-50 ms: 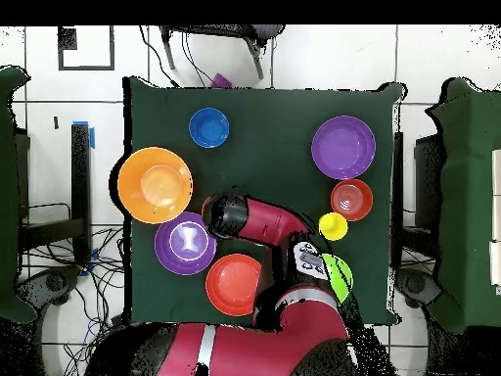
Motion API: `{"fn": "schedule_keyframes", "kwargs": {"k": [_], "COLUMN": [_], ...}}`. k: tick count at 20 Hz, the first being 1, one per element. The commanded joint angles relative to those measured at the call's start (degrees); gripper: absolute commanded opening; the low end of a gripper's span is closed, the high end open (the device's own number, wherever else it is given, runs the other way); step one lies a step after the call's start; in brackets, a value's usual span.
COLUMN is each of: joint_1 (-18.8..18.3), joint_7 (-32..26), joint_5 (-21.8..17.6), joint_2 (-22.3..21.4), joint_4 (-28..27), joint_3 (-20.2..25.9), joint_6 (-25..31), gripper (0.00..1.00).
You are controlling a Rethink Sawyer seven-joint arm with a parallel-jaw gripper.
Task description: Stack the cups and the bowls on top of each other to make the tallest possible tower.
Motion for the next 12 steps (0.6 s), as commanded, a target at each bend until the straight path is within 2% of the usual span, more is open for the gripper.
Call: {"fn": "schedule_keyframes", "kwargs": {"k": [1,6,12], "joint_1": [0.8,2.5,3.1], "joint_7": [3.0,4.3,5.3], "joint_5": [-3.1,-1.5,-0.4], "joint_2": [-0.2,-3.6,-6.7], "joint_4": [-2.0,-2.6,-1.6], "joint_3": [4.4,3.3,3.4], "joint_6": [-0.2,6.9,11.4], "gripper": [1.00,1.00,1.00]}}
